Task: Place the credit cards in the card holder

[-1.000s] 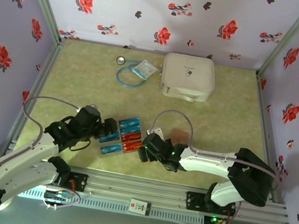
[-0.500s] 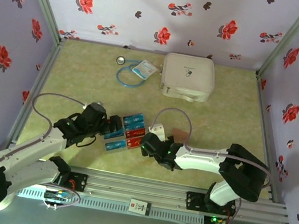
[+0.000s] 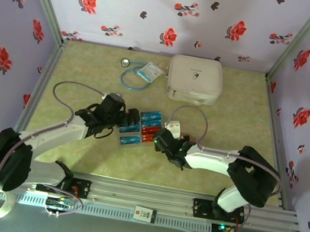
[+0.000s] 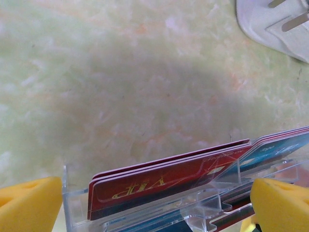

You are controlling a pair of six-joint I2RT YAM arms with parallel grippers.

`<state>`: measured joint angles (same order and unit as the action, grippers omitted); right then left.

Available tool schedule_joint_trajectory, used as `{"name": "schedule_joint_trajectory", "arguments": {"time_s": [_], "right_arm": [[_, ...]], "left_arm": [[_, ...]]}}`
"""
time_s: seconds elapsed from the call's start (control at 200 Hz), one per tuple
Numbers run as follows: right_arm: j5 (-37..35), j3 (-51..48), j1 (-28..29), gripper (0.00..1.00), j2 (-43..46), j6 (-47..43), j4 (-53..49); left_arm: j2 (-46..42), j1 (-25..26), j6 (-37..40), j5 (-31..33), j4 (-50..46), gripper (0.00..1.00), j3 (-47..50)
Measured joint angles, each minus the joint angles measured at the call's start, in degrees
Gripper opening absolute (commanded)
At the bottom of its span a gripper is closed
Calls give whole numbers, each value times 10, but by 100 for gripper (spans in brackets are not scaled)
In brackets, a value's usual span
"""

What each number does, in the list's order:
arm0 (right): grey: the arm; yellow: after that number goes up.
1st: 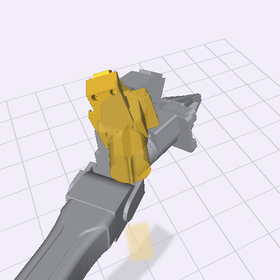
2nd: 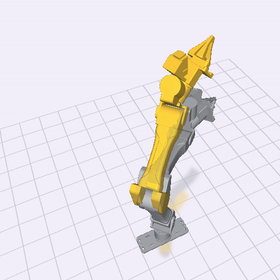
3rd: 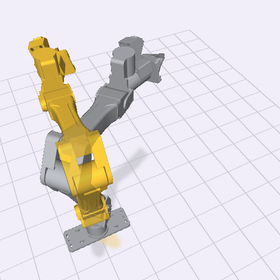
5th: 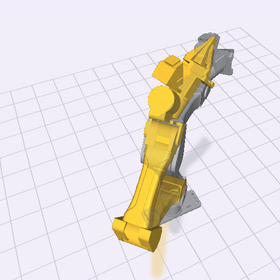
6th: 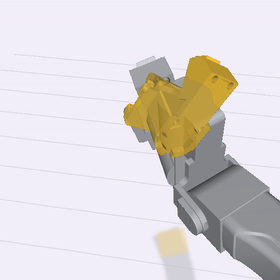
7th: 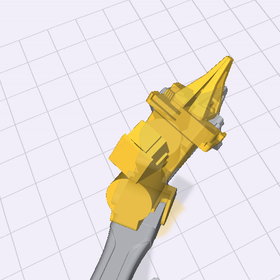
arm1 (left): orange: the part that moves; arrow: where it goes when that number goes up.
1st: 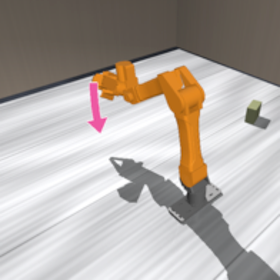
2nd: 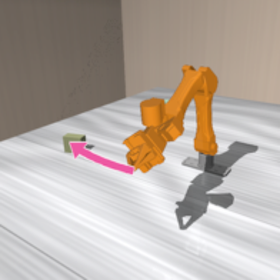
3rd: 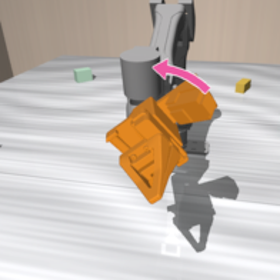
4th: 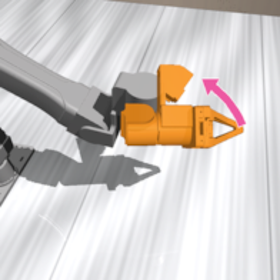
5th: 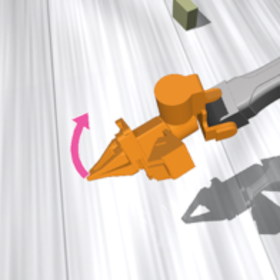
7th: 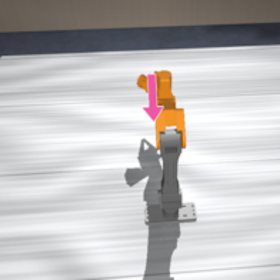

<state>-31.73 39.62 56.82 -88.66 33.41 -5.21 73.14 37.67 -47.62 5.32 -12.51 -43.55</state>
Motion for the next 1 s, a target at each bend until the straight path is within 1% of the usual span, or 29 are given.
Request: {"name": "schedule_joint_trajectory", "arguments": {"time_s": [0.355,0.59,0.76,0.895,1.0], "right_arm": [[26,16,-103,95,-4,-23,5],[44,29,-141,95,-22,-35,5],[58,36,-167,95,-38,-44,5],[68,39,-191,94,-42,-49,5],[78,39,-197,95,-42,-52,3]], "left_arm": [[151,0,41,-21,54,100,-132],[232,0,48,-43,77,100,-214],[268,0,48,-54,90,100,-245],[280,0,47,-61,92,100,-256],[284,0,48,-64,95,100,-257]]}}
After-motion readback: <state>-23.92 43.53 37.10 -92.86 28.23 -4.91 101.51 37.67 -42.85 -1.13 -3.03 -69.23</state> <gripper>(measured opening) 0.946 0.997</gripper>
